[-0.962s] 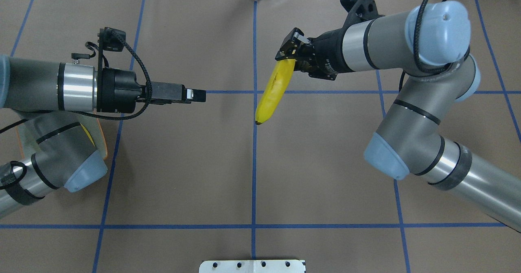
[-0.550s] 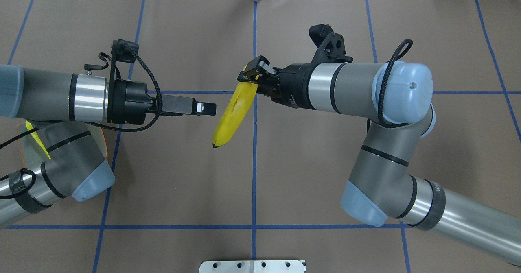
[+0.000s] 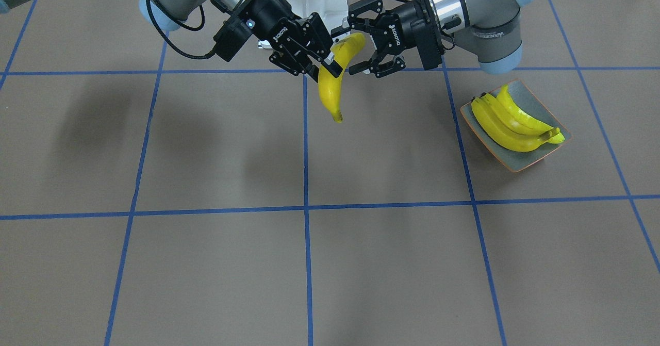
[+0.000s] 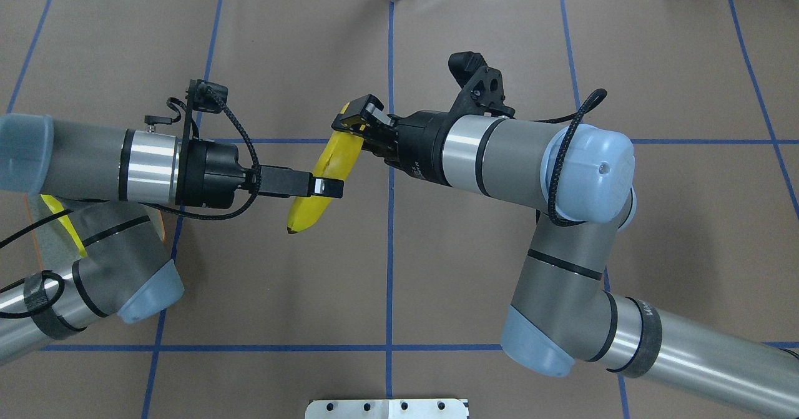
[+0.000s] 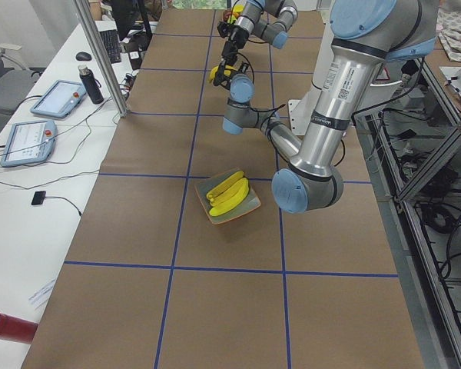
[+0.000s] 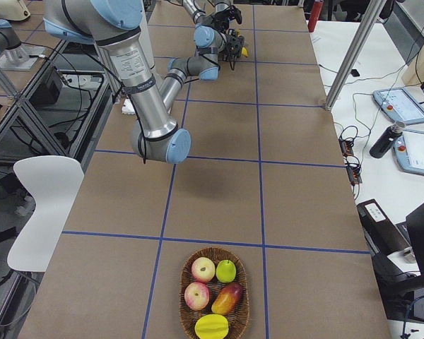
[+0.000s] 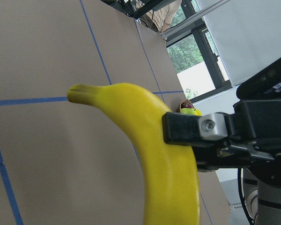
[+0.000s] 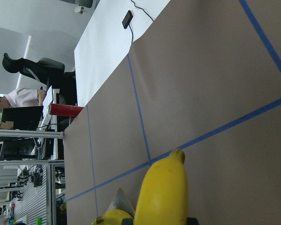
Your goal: Transfer all bananas from basket to plate
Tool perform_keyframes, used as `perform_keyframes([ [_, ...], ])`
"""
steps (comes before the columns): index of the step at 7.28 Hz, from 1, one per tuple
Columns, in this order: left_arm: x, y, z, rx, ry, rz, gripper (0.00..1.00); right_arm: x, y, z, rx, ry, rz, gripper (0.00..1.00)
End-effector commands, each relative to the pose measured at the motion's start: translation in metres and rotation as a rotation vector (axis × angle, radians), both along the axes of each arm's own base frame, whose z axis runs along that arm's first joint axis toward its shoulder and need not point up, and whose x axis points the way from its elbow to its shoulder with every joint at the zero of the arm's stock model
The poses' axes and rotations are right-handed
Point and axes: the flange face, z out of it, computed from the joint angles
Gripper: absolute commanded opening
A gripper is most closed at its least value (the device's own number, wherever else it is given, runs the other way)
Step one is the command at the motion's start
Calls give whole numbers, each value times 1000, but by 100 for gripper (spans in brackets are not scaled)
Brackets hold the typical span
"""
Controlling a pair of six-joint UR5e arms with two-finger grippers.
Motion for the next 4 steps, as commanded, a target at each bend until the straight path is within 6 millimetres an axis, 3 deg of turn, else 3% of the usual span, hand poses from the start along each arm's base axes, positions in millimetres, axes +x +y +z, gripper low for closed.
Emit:
perform_keyframes([
  [1,3,4,-1,3,0,14,1,-2,-1,0,-1,4,7,0],
  [2,2,4,-1,4,-1,14,0,-3,-2,0,4,13,12,66],
  [3,3,4,4,-5,-10,16,0,-1,-5,2,3,20,49,100],
  [4,3,4,11,-14,-23,16,0,5,-12,3,29,40,68,100],
])
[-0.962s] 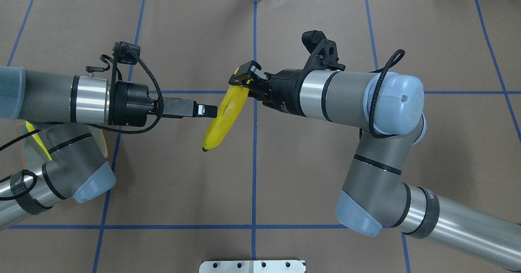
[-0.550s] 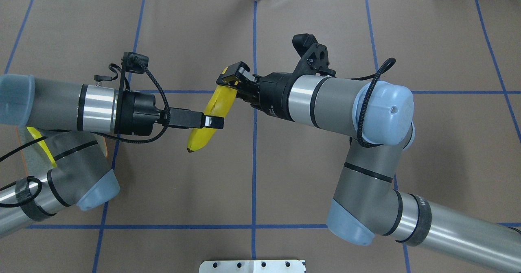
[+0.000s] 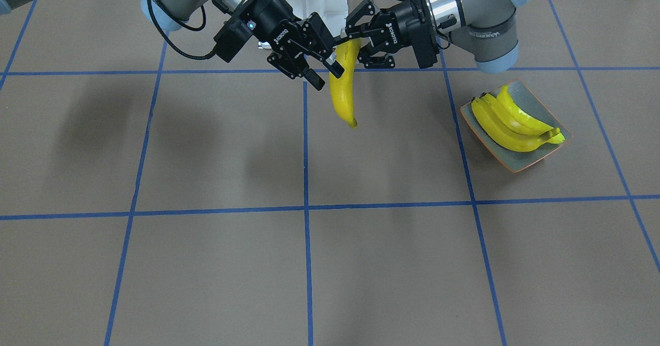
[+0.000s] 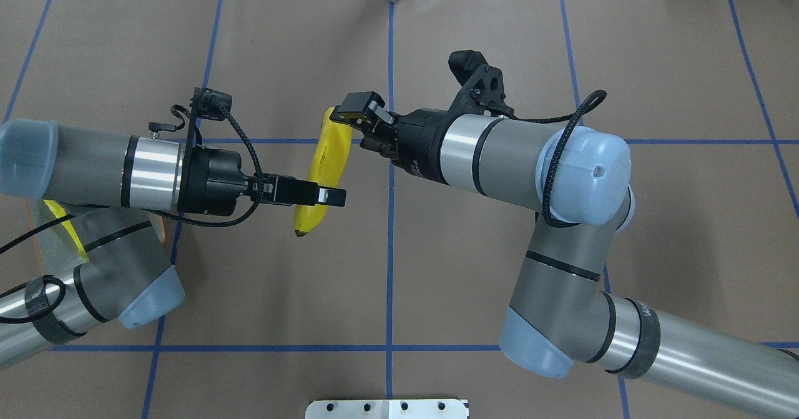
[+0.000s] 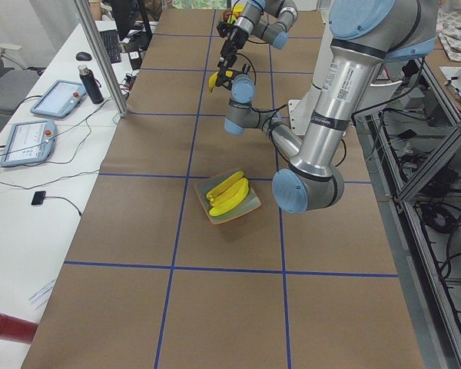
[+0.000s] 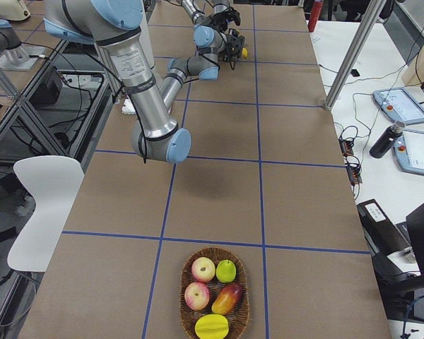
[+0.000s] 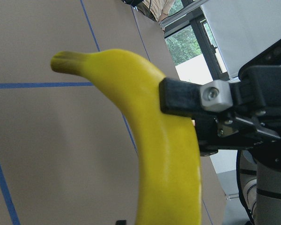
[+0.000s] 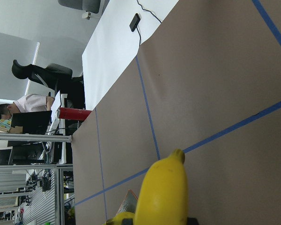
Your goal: Transfer all bananas from basket to plate
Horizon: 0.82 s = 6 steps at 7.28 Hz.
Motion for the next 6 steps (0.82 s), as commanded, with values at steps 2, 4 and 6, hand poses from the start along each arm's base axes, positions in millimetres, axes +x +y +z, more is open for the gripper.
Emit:
perform_keyframes([
  [2,-7,1,35,-43,-60,-7,0,33,-49,28,-14,158,46,100],
  [4,-65,-17,112,-133,-168,-112,0,72,-96,80,-78,394,29,100],
  [6,-129,-13,184,-118,-299,-213,0,115,-118,162,-58,598,2,100],
])
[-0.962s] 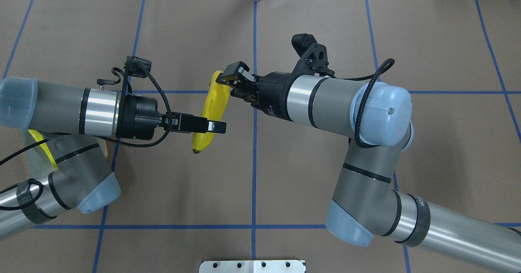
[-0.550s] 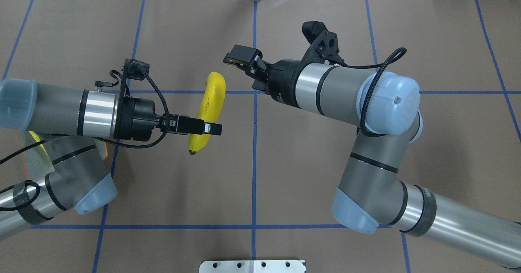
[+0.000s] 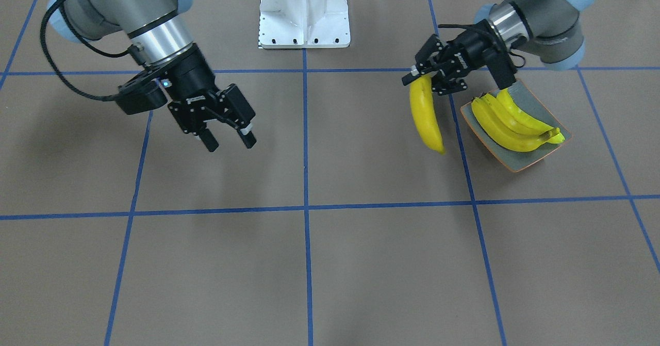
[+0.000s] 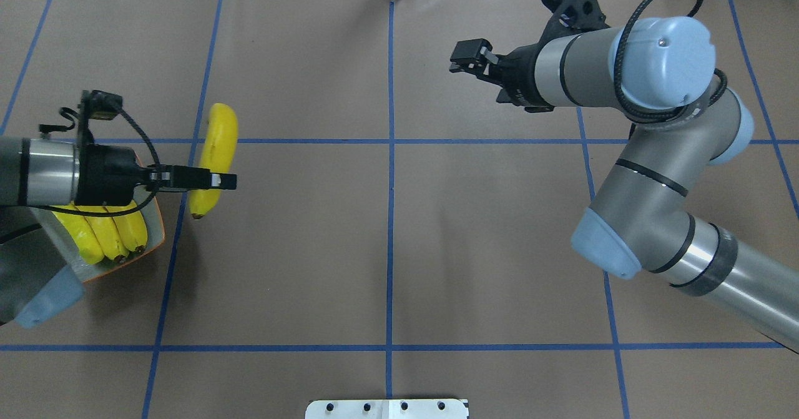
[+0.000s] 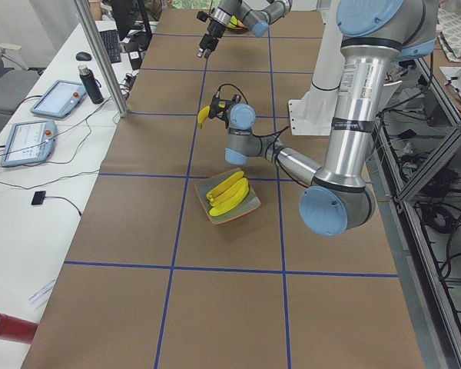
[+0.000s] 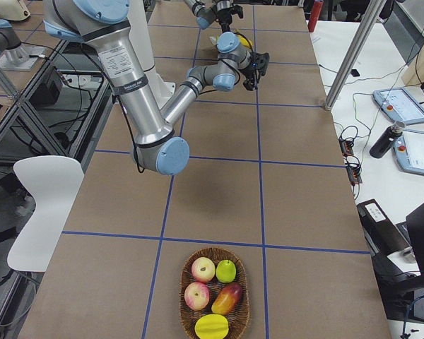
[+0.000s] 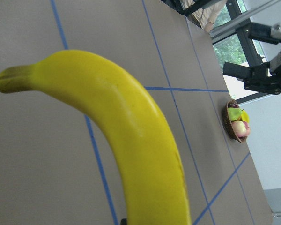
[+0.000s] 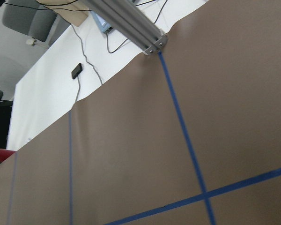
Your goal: Transfer all bananas from basket to plate
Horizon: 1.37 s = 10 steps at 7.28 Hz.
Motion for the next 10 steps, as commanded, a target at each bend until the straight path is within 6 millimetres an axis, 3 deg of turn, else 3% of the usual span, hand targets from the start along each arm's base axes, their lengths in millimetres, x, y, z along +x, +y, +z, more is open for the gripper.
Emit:
perform_keyframes([
  [1,-59,8,67,-16,-129,-79,0,52,-17,87,17,199,-51,100],
  [2,-73,6,81,-54,-163,-106,0,79,-17,130,29,274,-92,100],
  [4,-69,-3,89,-136,-242,-113,0,155,-20,194,67,375,-196,100],
  [5,-63,-3,88,-188,-293,-99,0,204,-15,228,98,420,-254,100],
  [7,-33,10,84,-295,-419,-25,0,273,-3,282,118,473,-314,100],
  [8,-25,14,91,-288,-464,-1,0,288,-6,295,124,484,-326,100],
  [9,-35,23,114,-272,-519,6,17,291,-7,299,121,486,-326,100],
  [10,-39,25,122,-260,-543,1,30,291,-8,298,121,485,-323,100],
])
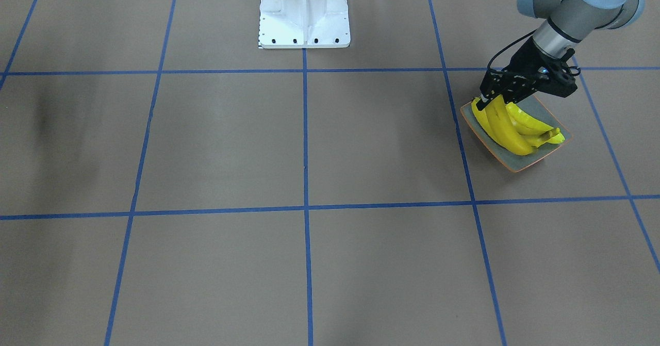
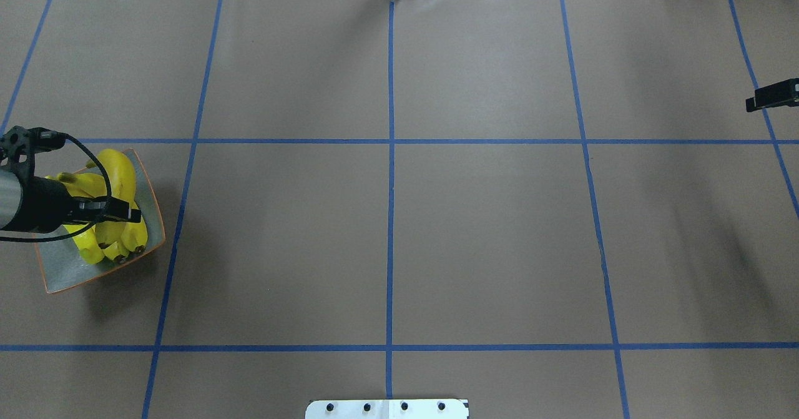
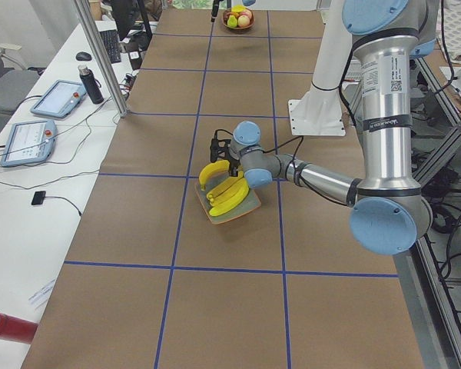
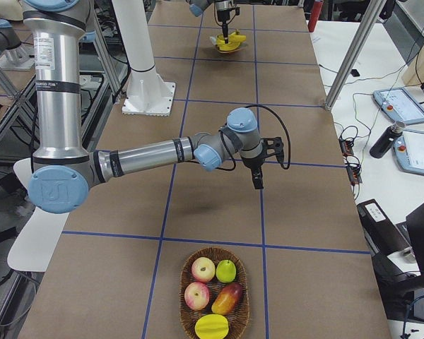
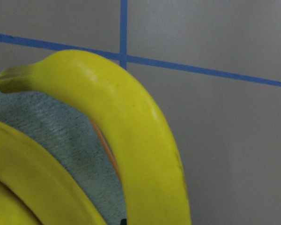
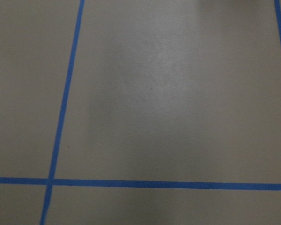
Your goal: Transfer all bananas from basket to plate
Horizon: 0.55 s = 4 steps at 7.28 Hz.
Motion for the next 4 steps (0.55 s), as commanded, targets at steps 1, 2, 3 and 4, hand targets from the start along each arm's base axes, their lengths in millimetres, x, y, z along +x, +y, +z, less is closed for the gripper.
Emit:
perform_keyframes([
  [1,-7,8,19,26,-57,25,43,4,0,4,1,3,-3,100],
  [2,-8,7,19,31,-57,25,56,5,-1,4,0,2,-1,100],
  [3,-7,7,17,35,-55,26,68,5,-1,4,0,2,-1,100],
  [4,-9,5,16,54,-62,7,100,5,-1,4,1,3,-2,100],
])
